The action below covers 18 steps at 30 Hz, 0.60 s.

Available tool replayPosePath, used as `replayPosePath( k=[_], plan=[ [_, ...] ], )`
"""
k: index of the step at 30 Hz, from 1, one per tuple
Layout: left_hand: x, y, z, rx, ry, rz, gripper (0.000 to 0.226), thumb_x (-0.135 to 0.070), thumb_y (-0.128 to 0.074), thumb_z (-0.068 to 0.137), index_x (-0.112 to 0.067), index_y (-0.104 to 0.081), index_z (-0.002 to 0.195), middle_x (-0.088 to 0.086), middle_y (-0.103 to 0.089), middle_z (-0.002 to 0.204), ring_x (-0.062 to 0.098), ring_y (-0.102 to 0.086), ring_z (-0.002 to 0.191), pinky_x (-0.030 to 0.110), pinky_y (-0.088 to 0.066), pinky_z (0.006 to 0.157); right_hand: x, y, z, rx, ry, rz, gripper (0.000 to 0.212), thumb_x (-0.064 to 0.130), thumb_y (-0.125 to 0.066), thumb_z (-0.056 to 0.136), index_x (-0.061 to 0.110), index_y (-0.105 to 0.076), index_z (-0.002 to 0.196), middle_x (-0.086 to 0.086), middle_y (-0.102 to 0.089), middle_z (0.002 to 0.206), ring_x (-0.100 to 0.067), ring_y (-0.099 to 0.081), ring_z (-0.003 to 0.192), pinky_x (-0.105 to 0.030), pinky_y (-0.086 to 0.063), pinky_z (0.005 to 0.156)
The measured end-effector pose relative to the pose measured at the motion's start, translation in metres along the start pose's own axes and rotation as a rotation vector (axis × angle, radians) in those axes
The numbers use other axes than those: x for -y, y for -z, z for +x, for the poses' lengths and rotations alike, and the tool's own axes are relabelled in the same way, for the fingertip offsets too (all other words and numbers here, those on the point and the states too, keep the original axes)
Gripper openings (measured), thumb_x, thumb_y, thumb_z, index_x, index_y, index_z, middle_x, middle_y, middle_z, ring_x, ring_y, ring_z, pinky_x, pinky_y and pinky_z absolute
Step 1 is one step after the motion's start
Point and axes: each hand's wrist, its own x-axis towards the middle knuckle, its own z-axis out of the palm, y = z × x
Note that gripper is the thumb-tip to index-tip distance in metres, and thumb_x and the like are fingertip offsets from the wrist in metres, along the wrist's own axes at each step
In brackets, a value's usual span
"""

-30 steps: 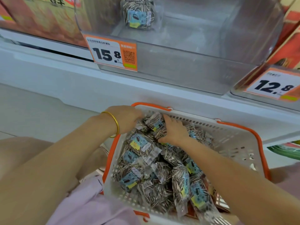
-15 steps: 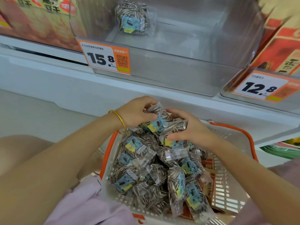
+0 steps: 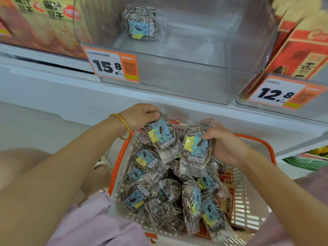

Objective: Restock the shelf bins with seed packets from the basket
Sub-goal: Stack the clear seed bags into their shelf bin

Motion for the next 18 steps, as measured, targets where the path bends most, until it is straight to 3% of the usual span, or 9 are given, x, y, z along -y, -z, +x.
replayPosePath(
  k=[10,13,18],
  plan=[
    [-0.003,-0.005,-0.004,0.018,0.008,-0.027,0.017,-0.020,-0.041,0.099,-0.013,-0.055,0.106,0.001,-0.059,0.086,0.009,-0.059,0.073,0.018,-0.054,0.053,-0.001,-0.013,0.002,0.048,0.079,-0.021,0.042,0.009,-0.061,0.074,0.002,-0.055,0.115,-0.018,-0.068,0.108,-0.030,-0.067,0.094,-0.043,-0.057,0.081],
    [-0.005,-0.005,-0.005,0.021,0.008,-0.021,0.018,-0.023,-0.040,0.099,-0.014,-0.054,0.106,0.000,-0.059,0.086,0.009,-0.059,0.073,0.020,-0.055,0.054,-0.001,-0.016,0.001,0.030,0.091,-0.022,0.036,0.008,-0.068,0.077,0.003,-0.058,0.111,-0.015,-0.070,0.102,-0.027,-0.069,0.090,-0.041,-0.057,0.079],
    [-0.006,-0.004,-0.007,0.026,0.019,-0.031,0.020,-0.026,-0.041,0.099,-0.013,-0.053,0.107,0.001,-0.060,0.088,0.011,-0.061,0.074,0.023,-0.056,0.057,-0.002,-0.019,0.001,-0.007,0.133,-0.044,0.030,0.015,-0.062,0.077,0.010,-0.062,0.107,-0.008,-0.072,0.098,-0.023,-0.070,0.088,-0.039,-0.057,0.078]
  ],
)
